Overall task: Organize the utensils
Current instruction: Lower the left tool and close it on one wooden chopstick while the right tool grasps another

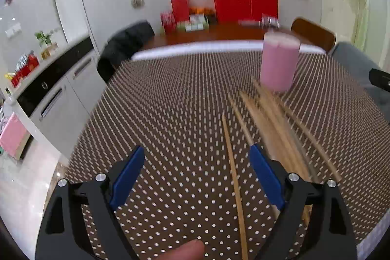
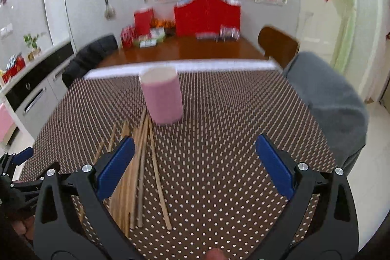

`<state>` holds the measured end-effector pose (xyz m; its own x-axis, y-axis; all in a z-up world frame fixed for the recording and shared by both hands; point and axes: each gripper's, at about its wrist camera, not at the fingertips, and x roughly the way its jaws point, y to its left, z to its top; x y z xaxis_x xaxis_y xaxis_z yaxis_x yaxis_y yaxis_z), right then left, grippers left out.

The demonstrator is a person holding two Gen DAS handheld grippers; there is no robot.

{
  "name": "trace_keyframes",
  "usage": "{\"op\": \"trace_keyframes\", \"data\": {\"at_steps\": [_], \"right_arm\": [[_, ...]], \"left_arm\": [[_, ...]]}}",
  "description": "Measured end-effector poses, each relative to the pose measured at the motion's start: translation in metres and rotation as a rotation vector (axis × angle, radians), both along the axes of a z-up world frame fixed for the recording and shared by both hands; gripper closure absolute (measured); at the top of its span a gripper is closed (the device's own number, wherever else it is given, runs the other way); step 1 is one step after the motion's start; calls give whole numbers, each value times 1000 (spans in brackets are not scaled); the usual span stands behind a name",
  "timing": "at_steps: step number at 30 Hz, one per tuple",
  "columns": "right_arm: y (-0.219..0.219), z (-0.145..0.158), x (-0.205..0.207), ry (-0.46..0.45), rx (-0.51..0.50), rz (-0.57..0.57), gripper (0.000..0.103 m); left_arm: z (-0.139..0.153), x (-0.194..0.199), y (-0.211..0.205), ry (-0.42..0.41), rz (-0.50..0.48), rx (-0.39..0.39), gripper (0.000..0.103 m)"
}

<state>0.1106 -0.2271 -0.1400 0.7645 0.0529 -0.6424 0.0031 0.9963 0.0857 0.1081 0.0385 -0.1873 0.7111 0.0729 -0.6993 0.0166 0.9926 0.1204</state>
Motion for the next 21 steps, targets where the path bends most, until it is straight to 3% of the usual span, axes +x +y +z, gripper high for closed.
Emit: {"op": "trace_keyframes", "data": {"at_steps": [10,16,19,21], "right_arm": [[26,-78,47,245,-55,171,6],[39,-101,70,324,-82,235,35],[44,-97,80,324,-104,266,43],[52,-92,94,332,-121,290,57]], "left_arm": [[-52,37,-3,135,-24,-1,17],[-65,49,-4,178,-29,-13,17],[-65,57,-2,186,-21,-26,17],[-65,63,0,192,-19,-35,17]]}}
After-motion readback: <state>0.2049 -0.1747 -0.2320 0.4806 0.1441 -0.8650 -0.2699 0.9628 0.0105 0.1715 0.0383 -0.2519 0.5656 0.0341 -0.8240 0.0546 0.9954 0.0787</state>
